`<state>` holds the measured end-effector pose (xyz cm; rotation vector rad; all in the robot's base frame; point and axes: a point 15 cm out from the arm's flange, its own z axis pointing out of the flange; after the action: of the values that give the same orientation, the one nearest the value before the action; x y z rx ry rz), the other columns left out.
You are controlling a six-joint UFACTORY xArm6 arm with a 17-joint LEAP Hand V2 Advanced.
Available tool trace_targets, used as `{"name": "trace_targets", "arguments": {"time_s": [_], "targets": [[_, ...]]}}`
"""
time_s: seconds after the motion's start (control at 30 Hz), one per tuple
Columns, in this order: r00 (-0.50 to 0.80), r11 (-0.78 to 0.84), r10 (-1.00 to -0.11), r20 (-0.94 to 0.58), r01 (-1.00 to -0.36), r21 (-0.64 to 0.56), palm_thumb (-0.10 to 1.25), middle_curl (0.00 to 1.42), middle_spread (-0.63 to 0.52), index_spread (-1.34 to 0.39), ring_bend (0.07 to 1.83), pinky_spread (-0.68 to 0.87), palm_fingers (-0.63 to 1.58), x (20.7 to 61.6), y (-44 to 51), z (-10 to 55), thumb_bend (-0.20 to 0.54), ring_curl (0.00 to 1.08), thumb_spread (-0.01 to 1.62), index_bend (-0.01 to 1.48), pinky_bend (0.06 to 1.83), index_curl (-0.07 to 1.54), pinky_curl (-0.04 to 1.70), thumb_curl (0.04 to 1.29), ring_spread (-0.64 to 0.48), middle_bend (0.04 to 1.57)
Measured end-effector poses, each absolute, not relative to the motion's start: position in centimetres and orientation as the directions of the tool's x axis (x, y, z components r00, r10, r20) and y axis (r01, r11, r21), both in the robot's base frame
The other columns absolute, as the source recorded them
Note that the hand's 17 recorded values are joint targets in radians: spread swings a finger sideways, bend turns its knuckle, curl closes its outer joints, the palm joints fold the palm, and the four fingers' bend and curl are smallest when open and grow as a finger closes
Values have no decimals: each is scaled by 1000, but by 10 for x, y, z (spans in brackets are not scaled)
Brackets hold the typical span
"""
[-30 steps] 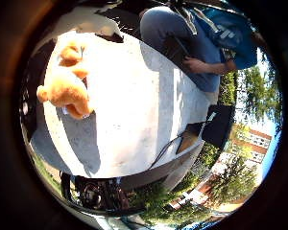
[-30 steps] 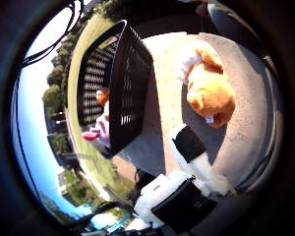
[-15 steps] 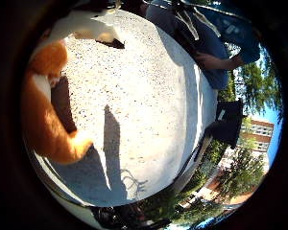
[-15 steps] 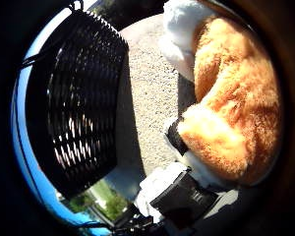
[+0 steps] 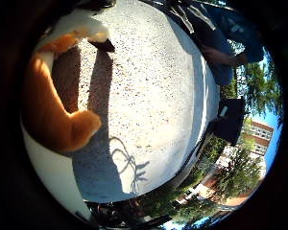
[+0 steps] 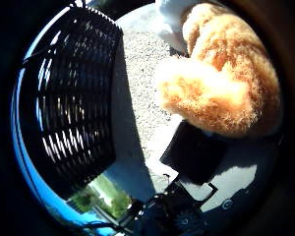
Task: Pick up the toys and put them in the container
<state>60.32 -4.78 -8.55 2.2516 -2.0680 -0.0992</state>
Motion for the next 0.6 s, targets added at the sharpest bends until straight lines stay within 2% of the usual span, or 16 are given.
{"name": "trace_targets", "arguments": {"time_s": [0.17,0.33,0.6], "targets": [[91,-90,-996,-1,-980,179,983,853,-122,-548,1396,255,1080,587,-44,-70,25,661,1022,496,1474,239,589,589,-17,1124],[99,-99,-995,-15,-954,283,1023,928,-154,-696,1447,211,1015,563,-36,-47,15,693,1040,593,1512,267,639,657,-47,1174],[150,-156,-987,-51,-882,445,1007,1000,-176,-861,1505,181,944,519,-19,54,-14,714,1068,660,1557,304,693,722,-65,1212]]}}
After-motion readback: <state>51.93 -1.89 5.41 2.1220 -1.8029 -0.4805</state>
